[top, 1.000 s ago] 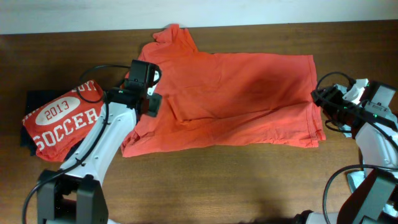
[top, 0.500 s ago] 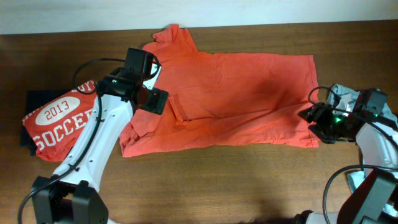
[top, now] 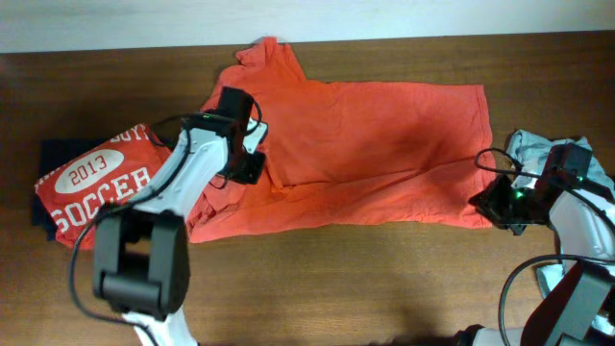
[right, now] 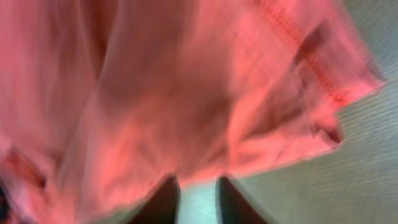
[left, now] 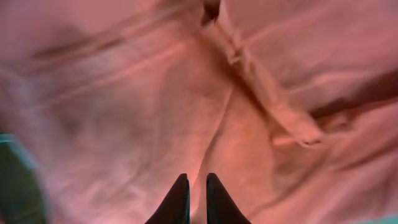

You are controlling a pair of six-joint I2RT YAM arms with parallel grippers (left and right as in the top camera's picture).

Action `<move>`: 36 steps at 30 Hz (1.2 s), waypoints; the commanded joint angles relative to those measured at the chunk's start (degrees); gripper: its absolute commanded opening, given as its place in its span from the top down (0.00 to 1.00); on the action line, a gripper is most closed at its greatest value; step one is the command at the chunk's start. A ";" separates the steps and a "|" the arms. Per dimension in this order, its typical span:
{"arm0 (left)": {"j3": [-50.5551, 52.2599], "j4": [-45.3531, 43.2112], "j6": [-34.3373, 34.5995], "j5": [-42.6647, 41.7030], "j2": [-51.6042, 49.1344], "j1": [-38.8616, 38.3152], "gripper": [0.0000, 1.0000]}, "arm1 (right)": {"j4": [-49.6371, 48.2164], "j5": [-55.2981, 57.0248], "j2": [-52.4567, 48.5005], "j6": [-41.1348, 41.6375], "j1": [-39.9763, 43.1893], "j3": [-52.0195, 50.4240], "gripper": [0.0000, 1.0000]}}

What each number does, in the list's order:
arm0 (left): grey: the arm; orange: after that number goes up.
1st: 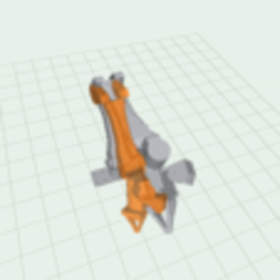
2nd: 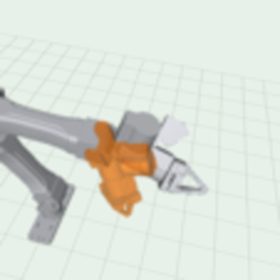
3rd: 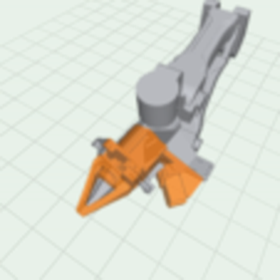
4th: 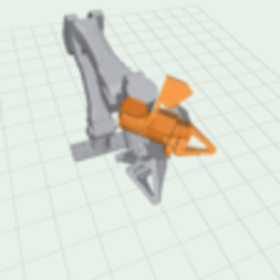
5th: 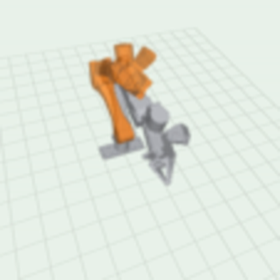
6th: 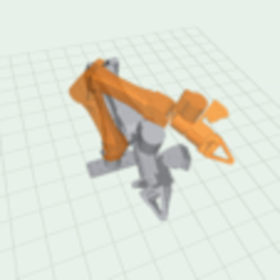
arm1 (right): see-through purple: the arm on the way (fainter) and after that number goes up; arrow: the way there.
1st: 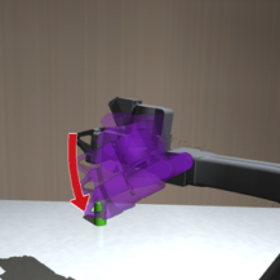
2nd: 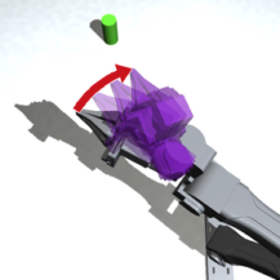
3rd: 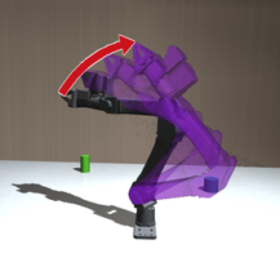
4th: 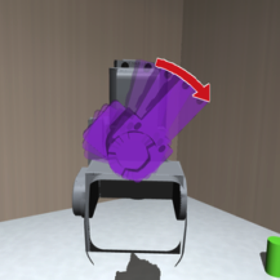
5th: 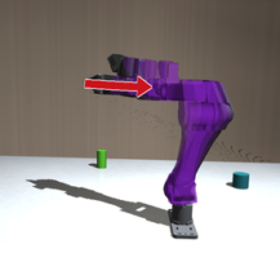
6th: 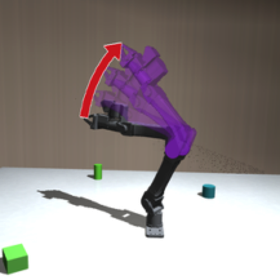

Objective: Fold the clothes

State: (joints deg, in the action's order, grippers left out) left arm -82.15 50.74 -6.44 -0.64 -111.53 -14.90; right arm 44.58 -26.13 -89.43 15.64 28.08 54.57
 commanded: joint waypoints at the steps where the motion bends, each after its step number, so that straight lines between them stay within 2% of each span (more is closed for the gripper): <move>1: -0.42 -1.07 -0.02 -1.09 -3.98 0.04 0.93 | -2.56 3.19 -0.35 2.43 -0.02 -1.36 0.86; 4: -0.42 -1.77 0.37 -1.07 -5.62 0.04 0.93 | -5.09 6.32 -1.25 6.49 -0.61 -2.60 0.91; 9: -0.42 -3.80 0.37 -0.57 -5.90 0.04 0.93 | -10.49 6.49 -4.46 7.19 -3.45 -4.07 0.92; 13: -0.42 -6.12 0.37 2.99 -5.90 0.04 0.93 | -13.11 9.75 -7.82 8.17 -6.32 -4.11 0.92; 18: -0.39 -9.60 0.35 4.74 -6.80 0.66 0.92 | -10.86 20.35 -11.87 12.37 -6.51 -4.11 0.93; 29: -0.39 -11.67 -1.16 4.98 -12.76 4.79 0.95 | -1.97 34.29 -12.52 14.23 -6.51 -4.09 0.94; 36: -2.86 -9.79 -1.16 4.92 -12.11 7.34 0.97 | -1.46 33.86 -12.52 14.86 -6.69 -4.04 0.94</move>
State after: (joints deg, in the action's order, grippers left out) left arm -83.66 38.98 -6.63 1.89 -120.70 -9.61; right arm 42.00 -1.48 -98.98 29.54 20.99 53.43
